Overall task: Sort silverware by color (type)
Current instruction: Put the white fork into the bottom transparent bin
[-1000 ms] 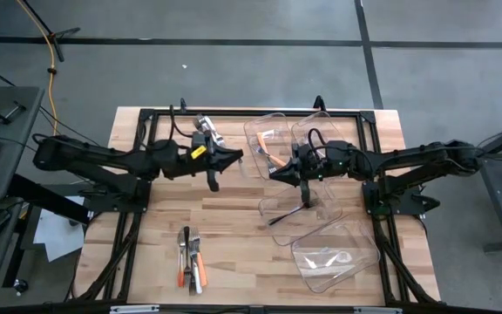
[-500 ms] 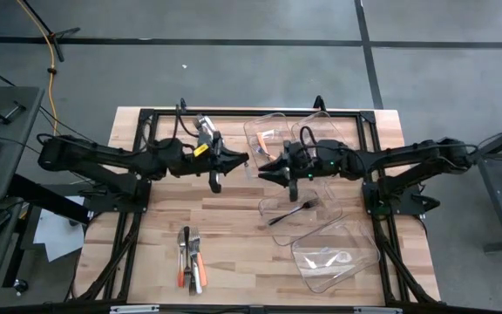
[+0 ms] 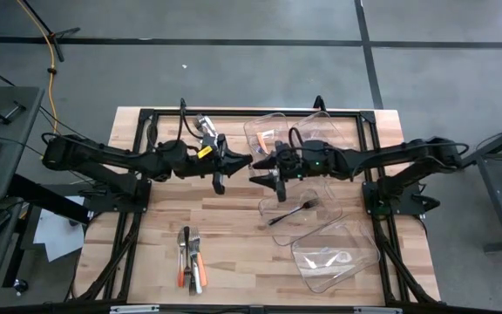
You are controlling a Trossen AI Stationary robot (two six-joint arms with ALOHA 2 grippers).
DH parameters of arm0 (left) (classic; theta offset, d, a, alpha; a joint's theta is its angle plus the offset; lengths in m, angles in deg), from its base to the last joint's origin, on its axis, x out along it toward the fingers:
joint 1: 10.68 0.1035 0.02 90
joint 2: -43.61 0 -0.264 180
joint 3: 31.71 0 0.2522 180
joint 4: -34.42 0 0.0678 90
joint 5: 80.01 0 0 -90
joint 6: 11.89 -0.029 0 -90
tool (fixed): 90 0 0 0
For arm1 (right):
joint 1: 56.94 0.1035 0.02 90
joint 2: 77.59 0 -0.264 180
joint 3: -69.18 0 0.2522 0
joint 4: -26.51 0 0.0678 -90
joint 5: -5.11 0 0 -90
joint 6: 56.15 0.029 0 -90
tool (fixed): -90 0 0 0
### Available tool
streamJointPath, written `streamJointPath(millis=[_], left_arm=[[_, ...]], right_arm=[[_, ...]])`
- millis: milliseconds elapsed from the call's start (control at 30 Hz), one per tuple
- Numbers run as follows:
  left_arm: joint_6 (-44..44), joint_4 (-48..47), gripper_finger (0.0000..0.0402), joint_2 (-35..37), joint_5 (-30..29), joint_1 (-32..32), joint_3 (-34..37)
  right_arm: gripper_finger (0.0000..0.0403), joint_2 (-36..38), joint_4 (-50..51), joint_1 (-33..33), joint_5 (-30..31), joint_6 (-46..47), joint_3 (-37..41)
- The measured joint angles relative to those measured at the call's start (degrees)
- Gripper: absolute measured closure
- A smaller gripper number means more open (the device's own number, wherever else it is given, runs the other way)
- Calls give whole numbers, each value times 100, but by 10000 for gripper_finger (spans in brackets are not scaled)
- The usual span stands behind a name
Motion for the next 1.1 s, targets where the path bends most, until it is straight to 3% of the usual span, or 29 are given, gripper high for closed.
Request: streamJointPath(millis=[233, 600, 800, 1100], left_arm=[[-45, -15, 401, -119, 105, 0, -2], [-20, -35, 400, -138, 90, 2, 0], [-49, -72, 382, -138, 89, 2, 0], [217, -485, 325, -4, 205, 1, 0]], right_arm=[[255, -12, 22, 4, -14, 94, -1], [387, -10, 118, 7, -42, 115, -1], [373, -10, 127, 7, -94, 142, -1], [389, 106, 289, -40, -186, -89, -1]])
